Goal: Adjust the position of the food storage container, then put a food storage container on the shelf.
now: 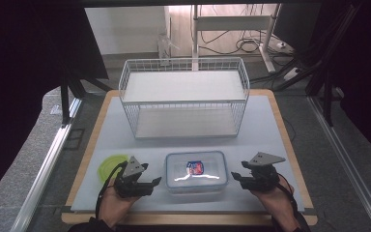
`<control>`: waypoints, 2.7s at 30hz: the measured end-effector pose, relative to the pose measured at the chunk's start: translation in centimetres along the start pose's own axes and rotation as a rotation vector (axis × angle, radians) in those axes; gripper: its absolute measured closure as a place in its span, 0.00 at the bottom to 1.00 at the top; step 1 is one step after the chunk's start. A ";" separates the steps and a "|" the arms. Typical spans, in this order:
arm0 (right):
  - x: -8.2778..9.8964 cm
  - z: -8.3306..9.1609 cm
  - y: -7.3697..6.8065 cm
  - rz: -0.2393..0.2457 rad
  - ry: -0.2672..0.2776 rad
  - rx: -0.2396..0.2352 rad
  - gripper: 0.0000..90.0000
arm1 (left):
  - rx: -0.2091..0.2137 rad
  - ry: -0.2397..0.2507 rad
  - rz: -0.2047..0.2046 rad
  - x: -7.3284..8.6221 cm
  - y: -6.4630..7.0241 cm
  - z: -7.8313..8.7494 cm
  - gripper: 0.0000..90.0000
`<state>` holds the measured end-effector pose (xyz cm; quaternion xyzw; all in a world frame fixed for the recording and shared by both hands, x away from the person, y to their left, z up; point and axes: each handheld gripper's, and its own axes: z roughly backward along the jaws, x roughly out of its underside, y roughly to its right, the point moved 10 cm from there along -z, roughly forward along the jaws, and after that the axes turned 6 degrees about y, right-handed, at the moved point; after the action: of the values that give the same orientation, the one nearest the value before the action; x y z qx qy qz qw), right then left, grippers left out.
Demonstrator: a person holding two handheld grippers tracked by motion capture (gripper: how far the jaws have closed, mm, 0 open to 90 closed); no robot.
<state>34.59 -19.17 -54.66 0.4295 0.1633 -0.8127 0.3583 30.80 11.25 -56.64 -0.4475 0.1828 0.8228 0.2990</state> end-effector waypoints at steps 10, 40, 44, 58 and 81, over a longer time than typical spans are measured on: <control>-0.3 0.1 0.8 -0.017 0.048 0.001 0.22 | 0.008 0.025 0.005 -0.1 0.0 0.0 0.13; -2.6 -0.9 -1.4 -0.061 0.027 -0.077 0.03 | 0.172 -0.006 0.065 -2.4 2.6 -1.6 0.02; -2.9 -1.7 -2.7 -0.034 -0.012 -0.124 0.02 | 0.179 -0.024 0.081 -2.5 2.6 -2.5 0.02; -2.0 -4.1 -3.5 -0.207 -0.117 -0.302 0.08 | 0.362 -0.088 0.229 -2.0 3.3 -4.9 0.00; -1.4 -1.5 -3.3 -0.296 -0.104 -0.379 0.45 | 0.425 -0.060 0.312 -1.5 3.2 -1.9 0.38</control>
<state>33.59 -15.46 -54.51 0.2836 0.3551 -0.8322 0.3176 30.57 7.23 -56.27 -0.3164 0.4094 0.8150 0.2608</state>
